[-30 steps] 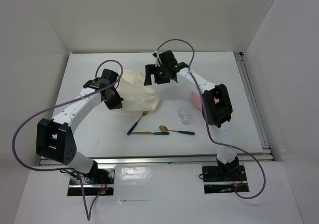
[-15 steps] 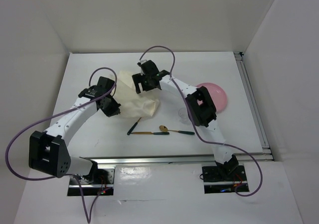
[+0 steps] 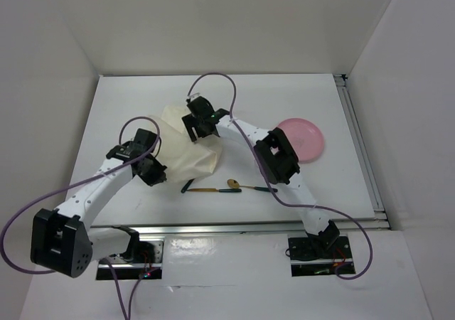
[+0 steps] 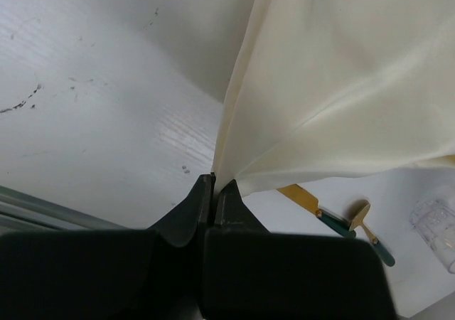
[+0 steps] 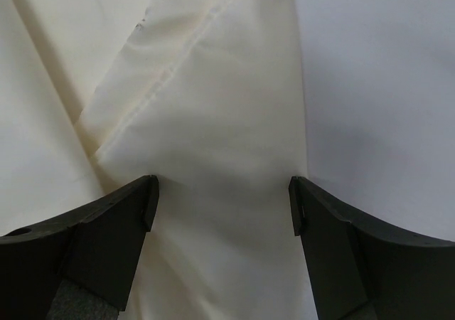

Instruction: Set the dinner table for one person

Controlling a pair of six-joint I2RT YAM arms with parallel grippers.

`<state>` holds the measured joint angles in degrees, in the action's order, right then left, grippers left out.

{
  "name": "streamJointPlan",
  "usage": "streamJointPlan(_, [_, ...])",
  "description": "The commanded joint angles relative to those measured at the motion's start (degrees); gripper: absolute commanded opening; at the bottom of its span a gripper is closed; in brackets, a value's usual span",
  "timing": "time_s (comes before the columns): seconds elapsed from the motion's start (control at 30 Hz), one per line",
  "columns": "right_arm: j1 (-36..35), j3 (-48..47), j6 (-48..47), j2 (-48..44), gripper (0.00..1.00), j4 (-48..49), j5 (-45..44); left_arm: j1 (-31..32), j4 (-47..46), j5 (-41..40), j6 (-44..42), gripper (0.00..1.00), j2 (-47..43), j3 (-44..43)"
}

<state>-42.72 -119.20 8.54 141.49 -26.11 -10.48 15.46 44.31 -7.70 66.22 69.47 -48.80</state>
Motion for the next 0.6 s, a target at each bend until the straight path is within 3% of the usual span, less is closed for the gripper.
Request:
streamJointPlan(0.0, [0.4,-4.6,0.8,0.8,0.84,-1.6,-3.8,0.3,2.7,-1.0,2.9,0.0,-3.7,0.9])
streamJointPlan(0.27, [-0.2,-2.4,0.8,0.7,0.77,0.5,6.6,0.8,2.7,-2.6,2.8,0.0,-5.1,-0.5])
streamJointPlan(0.37, [-0.2,-3.6,1.3,1.2,0.61,-0.1,9.3,0.8,2.7,-2.6,1.6,0.0,-4.3,-3.1])
streamJointPlan(0.47, [-0.2,-4.1,1.3,1.9,0.38,-0.6,9.3,0.8,2.1,-3.1,0.8,0.0,-3.6,-4.6])
streamJointPlan(0.57, [1.1,-4.1,2.5,1.1,0.02,-0.6,8.8,0.8,0.9,-3.1,-0.6,0.0,-1.3,-7.1])
